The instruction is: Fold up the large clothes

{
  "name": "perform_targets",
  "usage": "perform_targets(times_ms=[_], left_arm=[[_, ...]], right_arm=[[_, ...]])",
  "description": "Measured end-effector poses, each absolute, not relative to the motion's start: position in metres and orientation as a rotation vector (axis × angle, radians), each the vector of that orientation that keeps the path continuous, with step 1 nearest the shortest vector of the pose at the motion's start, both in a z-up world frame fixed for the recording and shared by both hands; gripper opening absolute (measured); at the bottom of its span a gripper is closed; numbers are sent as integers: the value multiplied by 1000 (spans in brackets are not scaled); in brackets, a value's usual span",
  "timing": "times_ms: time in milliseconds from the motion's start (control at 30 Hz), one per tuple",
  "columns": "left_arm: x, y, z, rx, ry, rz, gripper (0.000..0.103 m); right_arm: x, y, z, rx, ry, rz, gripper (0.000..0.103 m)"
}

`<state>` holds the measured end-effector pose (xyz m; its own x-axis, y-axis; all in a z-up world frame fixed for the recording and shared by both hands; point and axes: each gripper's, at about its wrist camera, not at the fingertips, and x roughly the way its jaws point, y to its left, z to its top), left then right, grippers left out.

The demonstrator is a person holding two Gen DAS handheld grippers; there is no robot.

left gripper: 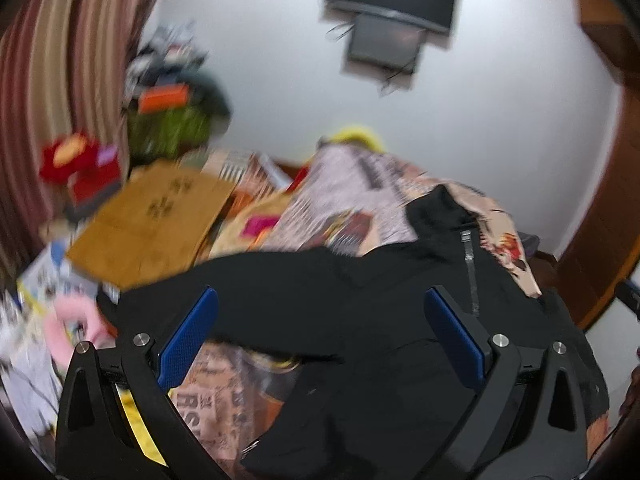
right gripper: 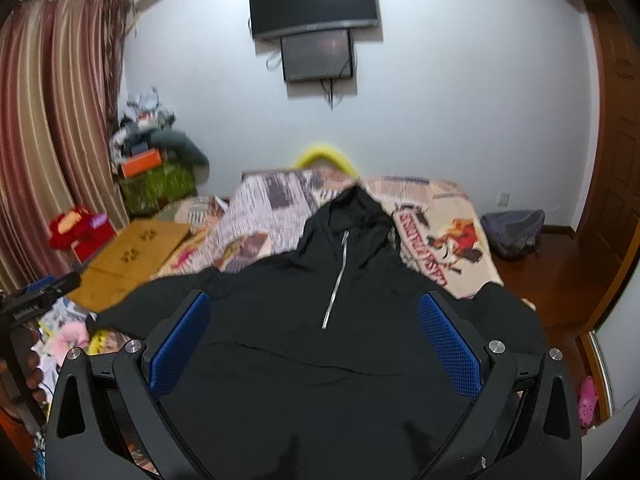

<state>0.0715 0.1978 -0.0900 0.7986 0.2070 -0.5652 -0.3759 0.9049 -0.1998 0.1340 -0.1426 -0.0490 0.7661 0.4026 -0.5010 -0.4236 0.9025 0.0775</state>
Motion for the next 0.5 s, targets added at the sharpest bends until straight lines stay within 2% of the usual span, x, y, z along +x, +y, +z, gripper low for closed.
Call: perform_targets(times_ms=[267,400,500], left_arm=[[85,284,-170,-600,753,341,103],[81,317,-199,-800,770,273,92],[80,337,-216,-945,742,229,91]], right_arm=[[175,-113,-88,-142,681,439,103],[190,-103,-101,-169,735,442,103],[198,-99,-110,-181,764,439,103]])
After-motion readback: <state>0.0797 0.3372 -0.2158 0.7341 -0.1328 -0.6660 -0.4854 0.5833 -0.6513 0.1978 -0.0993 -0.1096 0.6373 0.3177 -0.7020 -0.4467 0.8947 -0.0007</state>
